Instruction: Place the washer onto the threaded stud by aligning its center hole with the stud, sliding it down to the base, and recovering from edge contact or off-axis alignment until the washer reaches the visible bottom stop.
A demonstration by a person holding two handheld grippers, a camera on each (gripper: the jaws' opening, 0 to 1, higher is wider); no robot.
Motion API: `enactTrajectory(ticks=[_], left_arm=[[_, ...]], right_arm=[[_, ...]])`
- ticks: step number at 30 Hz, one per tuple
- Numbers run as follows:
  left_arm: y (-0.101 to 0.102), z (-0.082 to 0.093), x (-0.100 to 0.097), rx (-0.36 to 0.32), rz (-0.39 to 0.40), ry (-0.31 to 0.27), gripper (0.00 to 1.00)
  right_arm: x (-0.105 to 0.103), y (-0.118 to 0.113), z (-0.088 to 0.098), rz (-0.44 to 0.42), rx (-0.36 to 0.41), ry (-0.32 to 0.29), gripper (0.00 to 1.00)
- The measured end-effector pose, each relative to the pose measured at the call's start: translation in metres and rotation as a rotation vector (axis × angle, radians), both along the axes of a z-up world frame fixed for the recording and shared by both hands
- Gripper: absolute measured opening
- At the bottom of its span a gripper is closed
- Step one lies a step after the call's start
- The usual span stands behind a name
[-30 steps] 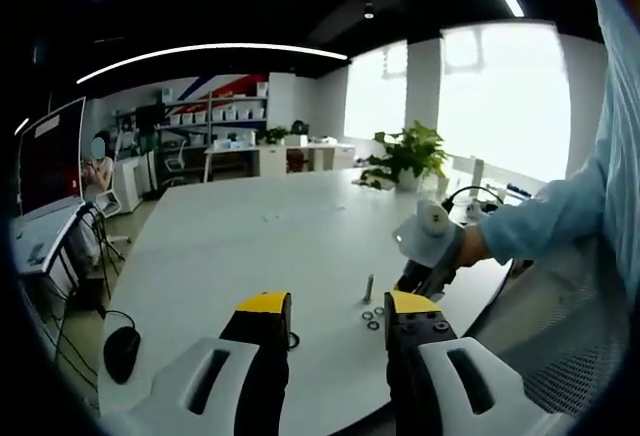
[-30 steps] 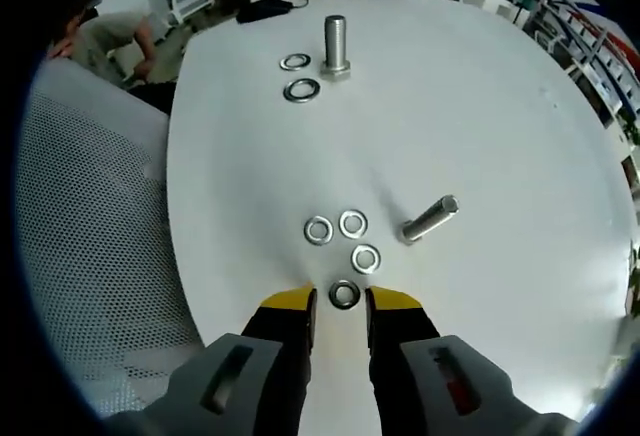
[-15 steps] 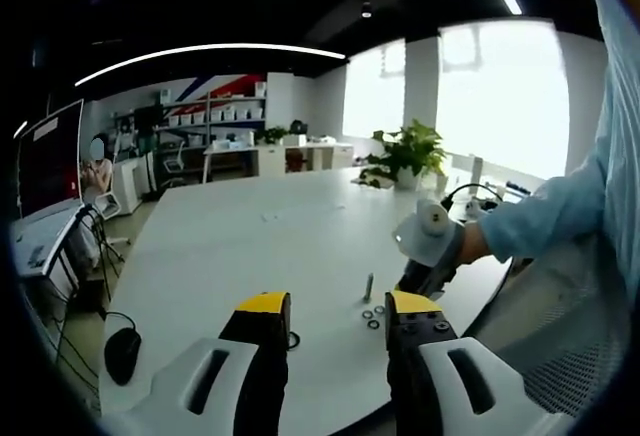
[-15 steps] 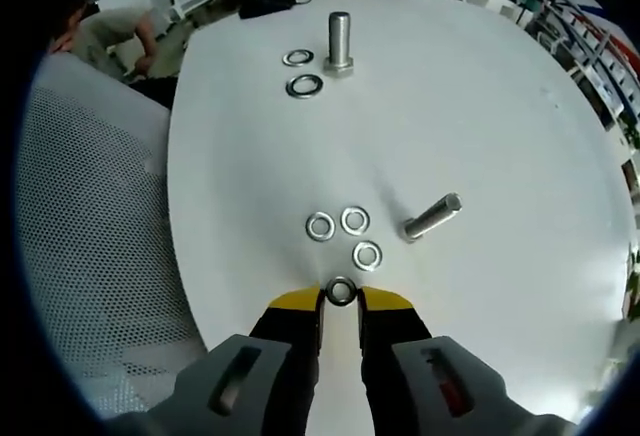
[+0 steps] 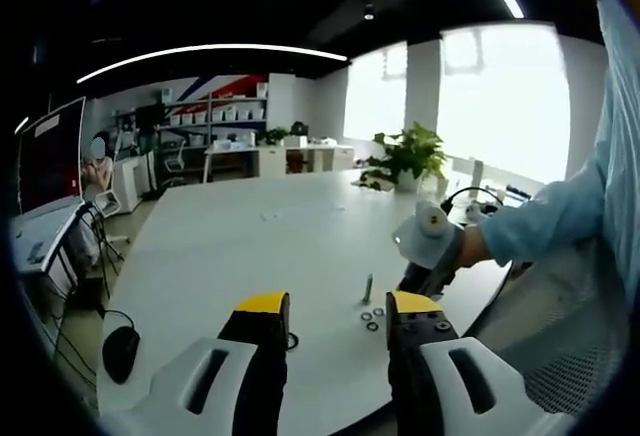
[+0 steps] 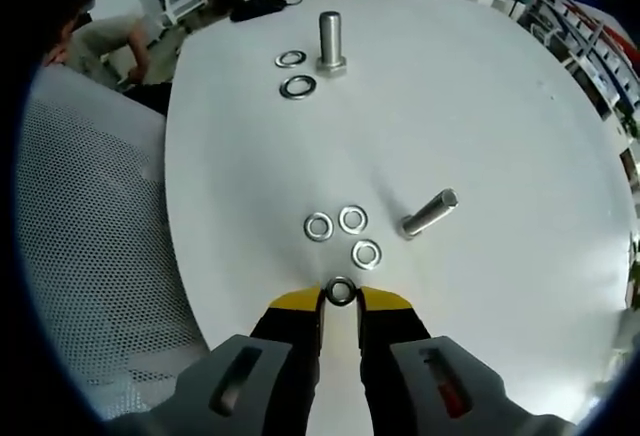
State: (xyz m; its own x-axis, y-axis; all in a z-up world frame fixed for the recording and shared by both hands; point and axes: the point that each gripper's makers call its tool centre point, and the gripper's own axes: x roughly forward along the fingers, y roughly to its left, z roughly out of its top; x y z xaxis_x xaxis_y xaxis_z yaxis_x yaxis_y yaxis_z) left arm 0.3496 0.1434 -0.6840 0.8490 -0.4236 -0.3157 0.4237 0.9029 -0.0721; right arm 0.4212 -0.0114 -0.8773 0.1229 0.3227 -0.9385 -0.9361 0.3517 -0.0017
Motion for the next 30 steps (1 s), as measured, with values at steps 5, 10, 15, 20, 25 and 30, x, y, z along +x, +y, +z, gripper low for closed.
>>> enactTrajectory(ticks=[5, 10, 15, 20, 25, 30], left_arm=[[-0.001, 0.0, 0.0, 0.001, -0.005, 0.002, 0.37], [-0.001, -0.001, 0.0, 0.003, -0.007, 0.003, 0.37], [-0.001, -0.001, -0.001, 0.004, -0.008, 0.006, 0.37], [-0.002, -0.002, -0.001, 0.007, -0.012, 0.009, 0.36], [-0.002, -0.003, -0.001, 0.008, -0.013, 0.015, 0.36], [-0.002, -0.004, -0.001, 0.01, -0.012, 0.02, 0.36]], right_arm=[[0.003, 0.002, 0.007, -0.015, 0.023, 0.002, 0.15], [0.011, 0.001, 0.016, -0.04, 0.043, -0.013, 0.15], [0.02, 0.002, 0.029, -0.068, 0.078, -0.035, 0.15], [0.028, 0.004, 0.044, -0.099, 0.125, -0.055, 0.15], [0.036, 0.006, 0.057, -0.121, 0.165, -0.083, 0.15], [0.041, 0.009, 0.067, -0.136, 0.2, -0.107, 0.15]])
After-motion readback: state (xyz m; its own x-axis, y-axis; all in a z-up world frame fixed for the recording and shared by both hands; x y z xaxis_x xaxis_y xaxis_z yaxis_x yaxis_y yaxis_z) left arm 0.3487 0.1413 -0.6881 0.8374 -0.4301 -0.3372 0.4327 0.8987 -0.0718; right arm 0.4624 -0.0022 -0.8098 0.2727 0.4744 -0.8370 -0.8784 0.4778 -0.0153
